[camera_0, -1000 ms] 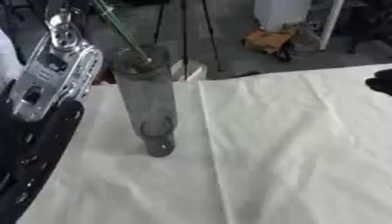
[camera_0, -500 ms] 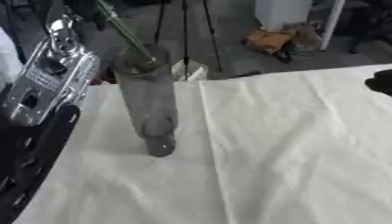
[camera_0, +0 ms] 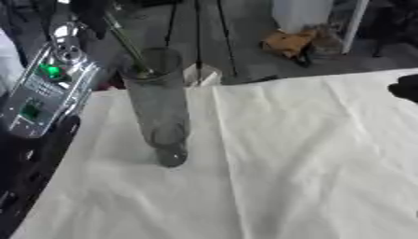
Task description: Arrange flowers into the vase.
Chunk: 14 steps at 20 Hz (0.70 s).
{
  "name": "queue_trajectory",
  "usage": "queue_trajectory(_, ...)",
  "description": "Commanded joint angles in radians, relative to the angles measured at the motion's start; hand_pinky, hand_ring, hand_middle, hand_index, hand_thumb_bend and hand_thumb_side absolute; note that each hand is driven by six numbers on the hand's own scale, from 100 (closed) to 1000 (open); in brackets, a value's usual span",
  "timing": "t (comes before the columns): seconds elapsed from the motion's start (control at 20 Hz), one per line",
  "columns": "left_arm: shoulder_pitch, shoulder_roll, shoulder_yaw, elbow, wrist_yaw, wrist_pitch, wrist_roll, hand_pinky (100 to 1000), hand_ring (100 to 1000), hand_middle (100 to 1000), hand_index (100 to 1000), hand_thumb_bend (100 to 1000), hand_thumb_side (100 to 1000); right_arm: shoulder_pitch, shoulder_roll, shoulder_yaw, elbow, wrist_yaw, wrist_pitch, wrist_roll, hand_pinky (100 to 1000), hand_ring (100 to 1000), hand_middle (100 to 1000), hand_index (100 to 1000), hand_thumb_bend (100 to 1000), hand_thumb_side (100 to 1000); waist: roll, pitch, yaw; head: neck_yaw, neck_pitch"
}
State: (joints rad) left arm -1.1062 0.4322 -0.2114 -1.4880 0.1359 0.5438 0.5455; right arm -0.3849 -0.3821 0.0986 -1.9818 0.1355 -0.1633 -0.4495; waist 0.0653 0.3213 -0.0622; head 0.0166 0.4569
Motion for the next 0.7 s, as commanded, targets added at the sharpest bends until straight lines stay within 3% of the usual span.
queue_trajectory(0.05, -0.014, 0.035, 0.011, -0.001, -0.012, 0.070, 0.039, 100, 100, 127, 242, 163, 682, -0.006, -0.008, -0.009, -0.018, 0.004, 0.000, -0.001, 718, 649, 609, 831, 100, 1000, 0.002, -0.011, 0.001, -0.002, -0.001)
queue_trajectory(0.25, -0.015, 0.037, 0.012, 0.007, -0.019, 0.087, 0.011, 100, 100, 176, 287, 155, 702, -0.005, -0.009, -0.007, -0.018, 0.004, 0.002, 0.001, 719, 648, 608, 832, 100, 1000, 0.003, -0.011, 0.003, -0.003, -0.003)
queue_trajectory(0.7, -0.018, 0.045, 0.019, 0.027, -0.063, 0.109, -0.036, 100, 220, 290, 325, 100, 685, -0.006, -0.009, -0.002, -0.018, 0.002, 0.006, 0.008, 719, 648, 607, 832, 100, 1000, 0.005, -0.011, 0.006, -0.004, -0.005)
